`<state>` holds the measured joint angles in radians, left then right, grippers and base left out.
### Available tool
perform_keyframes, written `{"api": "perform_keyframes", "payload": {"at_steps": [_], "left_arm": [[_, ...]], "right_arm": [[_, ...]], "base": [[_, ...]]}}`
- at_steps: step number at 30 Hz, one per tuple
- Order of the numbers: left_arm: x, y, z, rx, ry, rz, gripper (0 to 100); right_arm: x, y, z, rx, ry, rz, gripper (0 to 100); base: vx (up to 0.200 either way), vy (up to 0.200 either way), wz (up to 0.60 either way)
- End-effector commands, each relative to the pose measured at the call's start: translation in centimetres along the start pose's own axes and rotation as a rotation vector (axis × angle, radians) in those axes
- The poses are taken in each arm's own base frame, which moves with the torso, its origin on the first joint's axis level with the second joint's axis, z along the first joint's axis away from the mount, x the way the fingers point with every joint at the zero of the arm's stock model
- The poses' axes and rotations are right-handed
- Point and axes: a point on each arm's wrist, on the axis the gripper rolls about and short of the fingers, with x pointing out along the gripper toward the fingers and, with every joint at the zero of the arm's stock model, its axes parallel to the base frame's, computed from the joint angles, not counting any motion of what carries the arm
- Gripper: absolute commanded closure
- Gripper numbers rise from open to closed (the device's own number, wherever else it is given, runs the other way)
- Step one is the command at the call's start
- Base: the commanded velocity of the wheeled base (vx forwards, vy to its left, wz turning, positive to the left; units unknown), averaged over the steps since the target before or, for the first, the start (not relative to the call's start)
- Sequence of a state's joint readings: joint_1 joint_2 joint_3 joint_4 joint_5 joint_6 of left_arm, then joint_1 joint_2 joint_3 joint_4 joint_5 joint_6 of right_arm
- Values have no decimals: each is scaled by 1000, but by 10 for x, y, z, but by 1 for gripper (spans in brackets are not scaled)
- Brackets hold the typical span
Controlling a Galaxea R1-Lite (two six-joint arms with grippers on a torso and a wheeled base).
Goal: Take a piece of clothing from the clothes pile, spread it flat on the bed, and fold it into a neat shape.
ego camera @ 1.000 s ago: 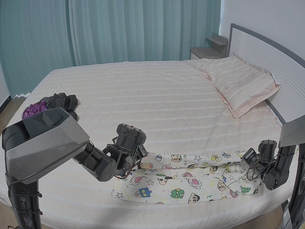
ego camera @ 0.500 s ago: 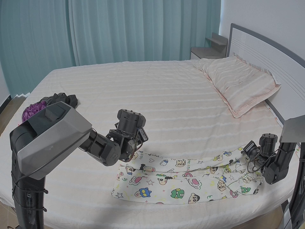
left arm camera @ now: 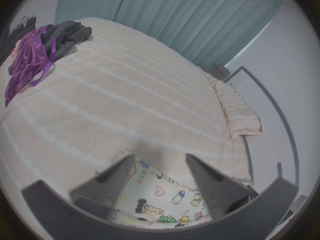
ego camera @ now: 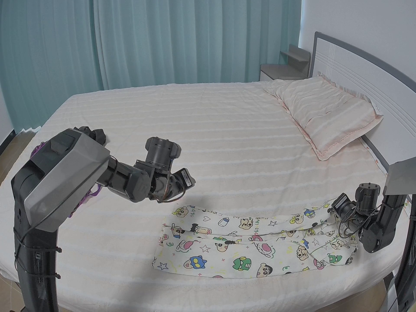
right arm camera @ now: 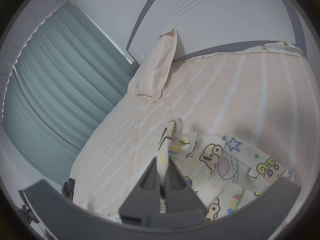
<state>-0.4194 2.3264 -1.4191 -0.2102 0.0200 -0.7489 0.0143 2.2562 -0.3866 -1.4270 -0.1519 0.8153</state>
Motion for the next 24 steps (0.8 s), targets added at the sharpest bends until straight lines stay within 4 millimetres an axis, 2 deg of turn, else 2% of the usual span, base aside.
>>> {"api": "perform_keyframes", "payload": {"at_steps": [1,7,11,14,18,24], "left_arm": [[13,16,10,29,39,-20,0],[22,31,7,122,125,-74,0],[25,47,-6,205,216,-112,0],[37,59,-12,287,236,-104,0],[44,62,-16,314,244,-101,0],[54,61,-11,320,193,-117,0]], "right_arm": [[-7,-4,-3,11,26,5,100],[-16,-6,-7,9,49,36,100],[-19,-7,-9,9,58,37,100],[-20,-7,-10,8,63,44,100],[-20,-7,-11,8,64,45,100],[-20,-6,-12,5,69,48,100]], "base": [[0,0,0],[0,0,0],[0,0,0],[0,0,0],[0,0,0],[0,0,0]]}}
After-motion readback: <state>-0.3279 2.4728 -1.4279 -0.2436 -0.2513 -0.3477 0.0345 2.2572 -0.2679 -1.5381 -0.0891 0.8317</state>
